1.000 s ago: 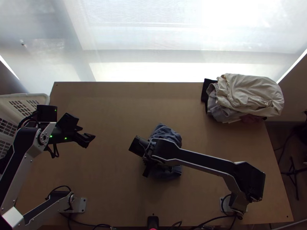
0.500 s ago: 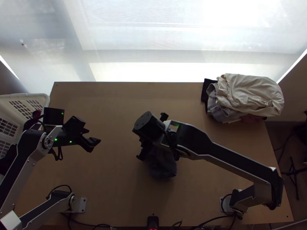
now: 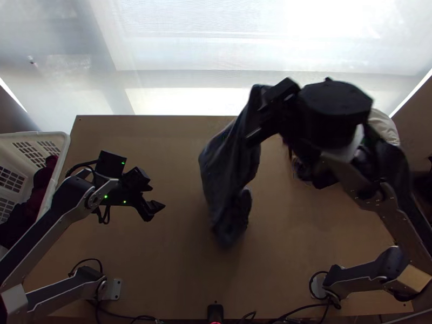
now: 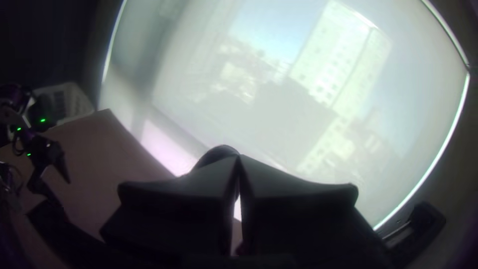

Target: Fold the t-shirt

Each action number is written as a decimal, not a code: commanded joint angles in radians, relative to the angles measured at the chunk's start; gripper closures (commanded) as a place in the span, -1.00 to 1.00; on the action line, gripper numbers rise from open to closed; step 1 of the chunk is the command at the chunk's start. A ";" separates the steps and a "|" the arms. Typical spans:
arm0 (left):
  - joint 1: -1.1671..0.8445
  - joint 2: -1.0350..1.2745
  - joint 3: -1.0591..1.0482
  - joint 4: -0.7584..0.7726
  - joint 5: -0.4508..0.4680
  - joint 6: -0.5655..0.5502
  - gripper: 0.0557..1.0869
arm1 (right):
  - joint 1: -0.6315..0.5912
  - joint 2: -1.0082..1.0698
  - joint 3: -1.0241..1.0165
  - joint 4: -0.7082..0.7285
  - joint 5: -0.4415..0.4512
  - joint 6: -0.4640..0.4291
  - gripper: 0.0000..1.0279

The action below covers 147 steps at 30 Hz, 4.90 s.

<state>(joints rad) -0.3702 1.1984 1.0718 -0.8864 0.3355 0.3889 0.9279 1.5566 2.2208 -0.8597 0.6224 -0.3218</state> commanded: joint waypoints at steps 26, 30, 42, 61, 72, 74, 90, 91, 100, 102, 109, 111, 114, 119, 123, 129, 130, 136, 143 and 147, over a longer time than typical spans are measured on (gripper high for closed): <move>-0.635 0.713 0.568 0.138 -0.062 -0.188 -0.91 | -0.580 -0.661 -1.168 0.183 0.050 -0.106 0.95; -0.658 0.785 0.636 0.136 -0.064 -0.197 -0.91 | -0.580 -0.665 -1.164 0.186 0.050 -0.109 0.95; -0.725 0.879 0.582 0.213 -0.168 -0.205 -0.90 | -0.575 -0.695 -1.165 0.183 0.048 -0.095 0.95; -0.552 0.668 0.531 0.069 -0.035 -0.140 0.83 | -0.552 -0.730 -1.195 0.140 0.043 -0.092 0.95; -0.210 0.306 0.544 -0.347 0.097 0.054 0.83 | -0.520 -0.733 -1.307 -0.068 -0.072 -0.010 0.95; -0.165 0.259 0.544 -0.401 0.100 0.080 0.83 | -0.480 -0.728 -1.305 -0.125 -0.118 0.049 0.95; 0.195 0.171 0.280 -0.275 0.100 0.189 0.82 | -0.566 -0.556 -1.291 0.065 -0.500 0.253 0.95; 0.206 0.202 0.287 -0.244 0.100 0.197 0.82 | -0.590 -0.512 -1.290 0.119 -0.498 0.245 0.95; 0.309 0.520 0.504 -0.117 0.096 0.166 0.82 | -0.663 -0.191 -1.199 0.484 -0.328 0.248 0.95; 0.327 0.575 0.560 -0.077 0.088 0.123 0.82 | -0.704 -0.162 -1.193 0.547 -0.277 0.260 0.95; 0.353 0.676 0.689 0.053 0.020 -0.035 0.79 | -0.794 -0.102 -1.101 0.699 -0.216 0.310 0.95; 0.333 0.693 0.688 0.066 0.020 -0.039 0.62 | -0.787 -0.050 -1.067 0.702 -0.216 0.290 0.94; 0.284 0.725 0.674 0.040 0.016 -0.025 -0.50 | -0.739 -0.004 -1.067 0.643 -0.217 0.282 0.41; 0.206 0.693 0.556 0.109 0.004 -0.036 -0.92 | -0.655 0.057 -1.084 0.484 -0.224 0.300 -0.64; 0.180 0.662 0.525 0.109 0.002 -0.036 -0.92 | -0.640 0.063 -1.096 0.447 -0.230 0.297 -0.90; 0.082 0.561 0.343 0.218 -0.125 0.117 -0.91 | -0.617 0.020 -1.089 0.363 -0.263 0.294 -0.90; 0.059 0.549 0.298 0.242 -0.165 0.166 -0.91 | -0.604 0.013 -1.087 0.349 -0.266 0.294 -0.90; 0.011 0.441 0.037 0.449 -0.368 0.444 -0.90 | -0.557 -0.046 -1.076 0.287 -0.274 0.299 -0.90; 0.140 0.421 -0.036 0.601 -0.415 0.591 -0.89 | -0.526 -0.096 -1.076 0.232 -0.291 0.314 -0.90; 0.160 0.429 -0.032 0.649 -0.424 0.611 -0.85 | -0.495 -0.110 -1.084 0.208 -0.300 0.329 -0.90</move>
<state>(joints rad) -0.2573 1.6390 1.0901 -0.3378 -0.0475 0.9161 0.3916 1.4796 1.1442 -0.6090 0.3393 -0.0101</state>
